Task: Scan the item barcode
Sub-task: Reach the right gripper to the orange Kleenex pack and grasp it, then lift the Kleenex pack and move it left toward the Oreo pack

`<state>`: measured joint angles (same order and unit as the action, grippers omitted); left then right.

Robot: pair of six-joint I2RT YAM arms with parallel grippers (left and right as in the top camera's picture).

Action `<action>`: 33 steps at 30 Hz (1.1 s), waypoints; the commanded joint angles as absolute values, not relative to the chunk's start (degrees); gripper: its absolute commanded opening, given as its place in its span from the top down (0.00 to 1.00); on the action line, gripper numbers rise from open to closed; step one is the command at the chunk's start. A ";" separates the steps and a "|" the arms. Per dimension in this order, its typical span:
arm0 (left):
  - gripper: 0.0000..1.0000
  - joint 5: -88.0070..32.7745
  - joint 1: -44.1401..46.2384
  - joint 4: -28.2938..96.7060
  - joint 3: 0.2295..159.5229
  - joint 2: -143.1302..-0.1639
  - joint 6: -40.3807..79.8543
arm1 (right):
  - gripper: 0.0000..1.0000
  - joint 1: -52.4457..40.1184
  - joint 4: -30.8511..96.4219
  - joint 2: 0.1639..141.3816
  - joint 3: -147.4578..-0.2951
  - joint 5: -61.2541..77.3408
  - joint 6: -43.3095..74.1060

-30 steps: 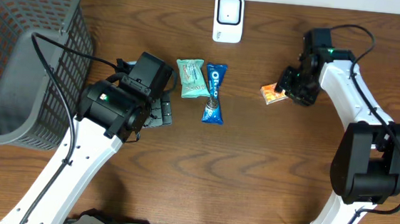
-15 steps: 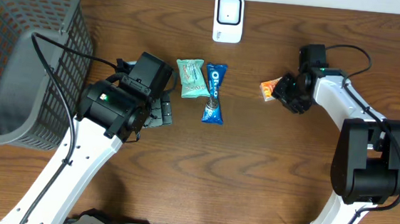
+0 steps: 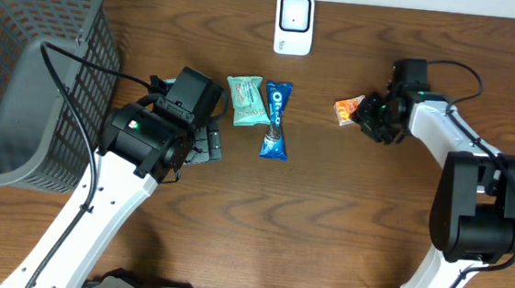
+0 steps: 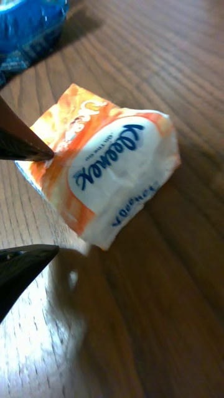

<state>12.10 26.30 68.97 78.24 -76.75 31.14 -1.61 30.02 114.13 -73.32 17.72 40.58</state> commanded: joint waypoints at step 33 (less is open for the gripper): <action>0.02 12.21 26.11 69.14 78.15 -77.14 31.38 | 0.64 -1.93 11.49 110.65 -60.93 15.40 57.01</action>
